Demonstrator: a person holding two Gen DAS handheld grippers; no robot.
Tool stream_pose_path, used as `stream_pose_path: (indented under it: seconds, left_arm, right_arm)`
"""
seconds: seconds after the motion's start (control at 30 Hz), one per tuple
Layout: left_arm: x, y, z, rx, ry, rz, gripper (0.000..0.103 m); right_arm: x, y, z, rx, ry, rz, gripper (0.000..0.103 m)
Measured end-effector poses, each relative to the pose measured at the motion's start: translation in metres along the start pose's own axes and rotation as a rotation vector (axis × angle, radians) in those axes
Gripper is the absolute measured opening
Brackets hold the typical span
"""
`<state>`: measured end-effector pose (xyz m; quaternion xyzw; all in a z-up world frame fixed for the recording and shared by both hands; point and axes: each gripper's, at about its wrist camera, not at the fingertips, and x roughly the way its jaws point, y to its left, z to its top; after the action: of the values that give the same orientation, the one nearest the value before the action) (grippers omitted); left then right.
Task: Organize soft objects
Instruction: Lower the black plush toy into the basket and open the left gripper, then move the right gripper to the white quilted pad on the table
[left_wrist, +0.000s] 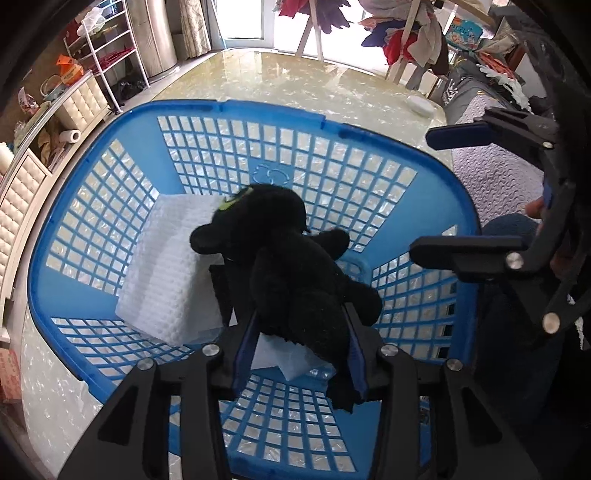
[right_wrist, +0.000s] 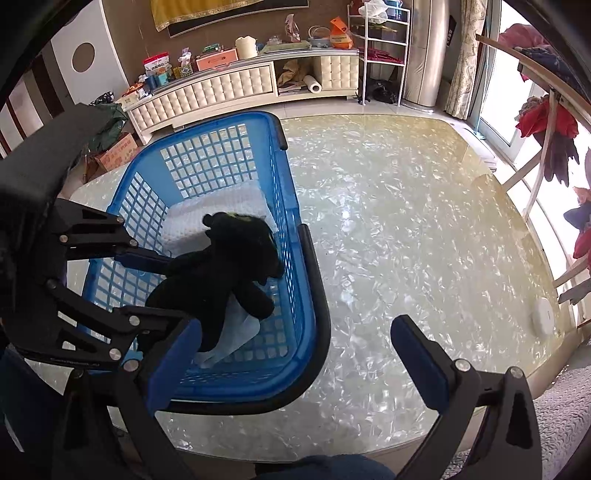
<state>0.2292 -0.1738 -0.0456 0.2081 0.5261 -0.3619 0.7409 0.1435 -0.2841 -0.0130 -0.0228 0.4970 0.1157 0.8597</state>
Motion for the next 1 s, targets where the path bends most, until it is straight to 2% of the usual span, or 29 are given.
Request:
stream_pose_path:
  seconds: [0.1,0.23,0.33,0.4,0.7,0.9,1.0]
  left_arm:
    - [-0.001,-0.001,0.000,-0.003,-0.008,0.007,0.041]
    - [-0.002,-0.004,0.001,0.000,-0.005,0.039,0.055]
    - [-0.006,-0.003,0.002,-0.012,-0.014,0.046,0.074]
    - [-0.010,-0.002,0.000,-0.021,-0.021,0.047,0.080]
    - [-0.039,-0.006,-0.005,-0.018,-0.061,0.077,0.081]
    - [-0.065,-0.001,-0.016,-0.076,-0.137,0.085,0.081]
    - [-0.078,-0.003,-0.022,-0.081,-0.153,0.103,0.086]
  right_arm:
    - [-0.001,-0.001,0.000,0.002,0.002,0.003,0.103]
    - [-0.001,-0.002,-0.001,0.004,0.005,0.004,0.102]
    - [-0.003,-0.001,-0.002,-0.002,0.006,0.004,0.102]
    - [-0.004,0.000,-0.003,-0.002,0.006,0.003,0.102]
    - [-0.014,0.005,-0.004,0.010,0.008,0.002,0.102]
    - [-0.027,0.020,-0.001,-0.007,-0.013,0.000,0.102]
    - [-0.034,0.030,0.001,-0.017,-0.028,0.008,0.102]
